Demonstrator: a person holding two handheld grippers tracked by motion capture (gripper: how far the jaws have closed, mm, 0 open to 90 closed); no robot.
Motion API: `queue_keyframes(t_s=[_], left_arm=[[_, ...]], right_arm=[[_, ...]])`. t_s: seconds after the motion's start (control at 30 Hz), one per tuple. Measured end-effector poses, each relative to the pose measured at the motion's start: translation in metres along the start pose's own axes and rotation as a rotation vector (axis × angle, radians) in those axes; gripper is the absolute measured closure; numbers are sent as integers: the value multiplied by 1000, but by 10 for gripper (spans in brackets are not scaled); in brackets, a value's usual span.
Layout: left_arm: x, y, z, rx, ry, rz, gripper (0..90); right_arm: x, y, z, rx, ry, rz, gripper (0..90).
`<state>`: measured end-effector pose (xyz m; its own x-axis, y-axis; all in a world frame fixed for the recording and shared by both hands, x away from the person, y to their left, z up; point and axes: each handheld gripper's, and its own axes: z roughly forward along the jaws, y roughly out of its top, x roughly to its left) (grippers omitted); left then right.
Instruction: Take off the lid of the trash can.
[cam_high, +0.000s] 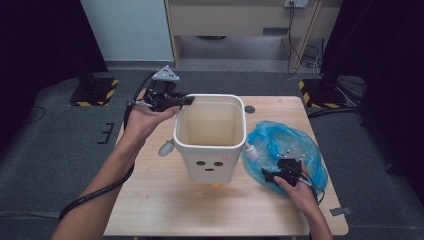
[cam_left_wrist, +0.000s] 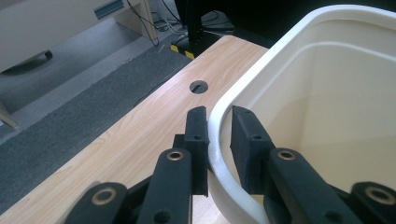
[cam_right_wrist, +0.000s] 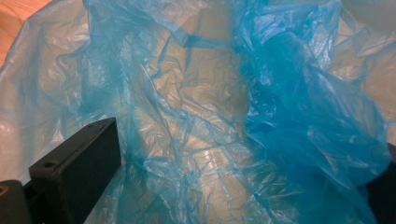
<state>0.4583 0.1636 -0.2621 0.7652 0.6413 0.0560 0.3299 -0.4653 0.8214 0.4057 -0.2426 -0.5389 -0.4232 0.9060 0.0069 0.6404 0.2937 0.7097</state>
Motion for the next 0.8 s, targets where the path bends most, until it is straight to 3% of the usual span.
queue_keyframes(t_s=[0.2, 0.53, 0.8], left_arm=[[2, 3, -7, -28, -19, -36, 767], [2, 17, -15, -28, -10, -21, 767], [2, 18, -16, -28, -11, -19, 767]], right_arm=[[1, 0, 0, 1, 1, 6, 12], [0, 0, 0, 0, 1, 5, 12], [0, -1, 0, -1, 0, 3, 12]])
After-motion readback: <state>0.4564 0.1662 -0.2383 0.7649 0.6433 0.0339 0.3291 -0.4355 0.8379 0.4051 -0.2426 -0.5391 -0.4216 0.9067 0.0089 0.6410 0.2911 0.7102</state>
